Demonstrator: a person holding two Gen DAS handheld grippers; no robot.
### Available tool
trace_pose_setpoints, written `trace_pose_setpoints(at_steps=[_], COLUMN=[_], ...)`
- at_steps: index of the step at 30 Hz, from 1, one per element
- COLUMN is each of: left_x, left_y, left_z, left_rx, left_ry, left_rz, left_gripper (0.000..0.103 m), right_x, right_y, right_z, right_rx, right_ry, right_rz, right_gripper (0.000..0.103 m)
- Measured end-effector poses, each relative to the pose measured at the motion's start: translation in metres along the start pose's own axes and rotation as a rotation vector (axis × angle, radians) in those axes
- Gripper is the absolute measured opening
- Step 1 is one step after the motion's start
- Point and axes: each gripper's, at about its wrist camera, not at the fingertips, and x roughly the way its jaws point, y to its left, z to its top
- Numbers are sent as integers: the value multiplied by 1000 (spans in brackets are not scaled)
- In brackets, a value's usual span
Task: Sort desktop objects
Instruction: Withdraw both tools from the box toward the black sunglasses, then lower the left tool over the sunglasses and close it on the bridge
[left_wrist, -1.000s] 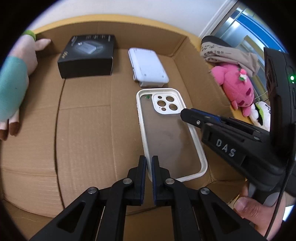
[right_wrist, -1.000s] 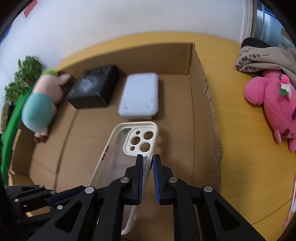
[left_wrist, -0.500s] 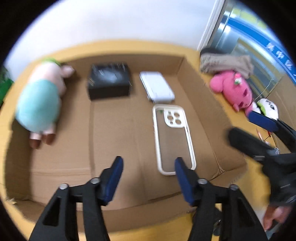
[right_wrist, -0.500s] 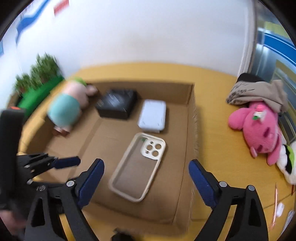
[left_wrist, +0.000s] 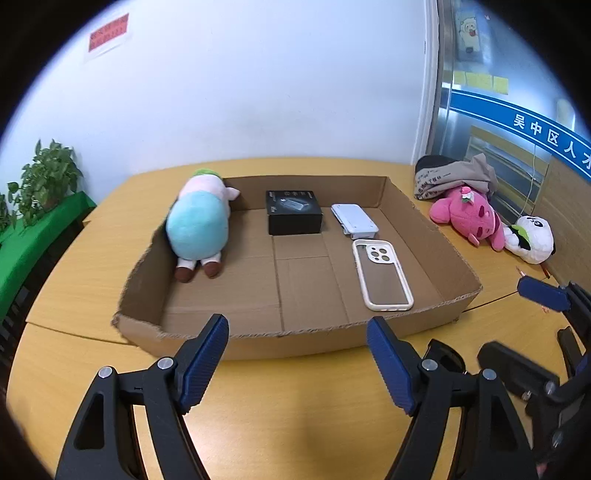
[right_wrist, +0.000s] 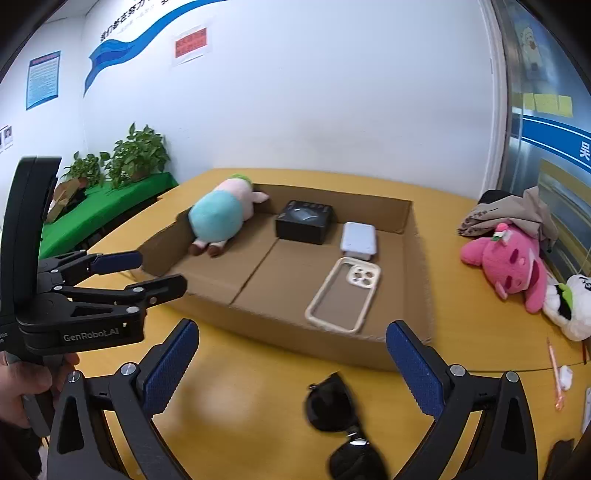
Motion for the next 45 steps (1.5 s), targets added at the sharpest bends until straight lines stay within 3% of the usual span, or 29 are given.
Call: trace_pose_setpoints(at_steps=[4,6,7,8,9,10,12,13,14,15,16,17,20,28,36,42,45], left_x=[-11,-18,-21,-21,-20,-20,-23,-26,-27,-27,-28,-29,-33,-25,5,28,37], left_y=[6,10,10,11,11,12,12,12,13,14,14,14,11,11,2,-12,-21], left_z=[-13,-18,-20,-21,-21,-22,-24,-24,-24,-24,-24,-25,-26,-35,-56,-64,-65], left_rx=[-12,-24,-24,-20,-21,-23,-22,-27,-36,-44,-48,-46,-23,-34,-70,-123,-127], left_ry=[-20,-41,-51,-41,-19,-6,-21,-34,-37,-33,-33,-45,-60,-10,92,195,222], left_rz=[26,16,11,7,4,-7,-5,1,6,11,15,18,24,-30,-125,-253,-285], left_gripper=[77,73,62,9,6,3,3,9,18,49,77,79,79,79,79,79,79], right_x=[-4,-6,-7,-5,-3,-2,-2,-3,-4,-3,-5,-8,-17,-10,19,36,36], right_y=[13,17,19,19,19,19,17,17,16,16,16,16,17,-6,-81,-86,-79], right_z=[-10,-14,-15,-16,-18,-19,-22,-22,-23,-23,-23,-23,-23,-37,-101,-130,-129], right_rx=[-1,-4,-7,-6,-1,7,18,22,28,31,34,37,36,65,154,153,123], right_ry=[-23,-22,-15,2,24,35,41,39,40,42,37,15,-22,41,299,342,335], right_rz=[4,26,34,31,24,25,23,17,9,5,0,-5,-4,-13,-56,-34,-25], right_gripper=[102,91,60,21,11,10,10,13,36,56,92,103,102,102,102,82,62])
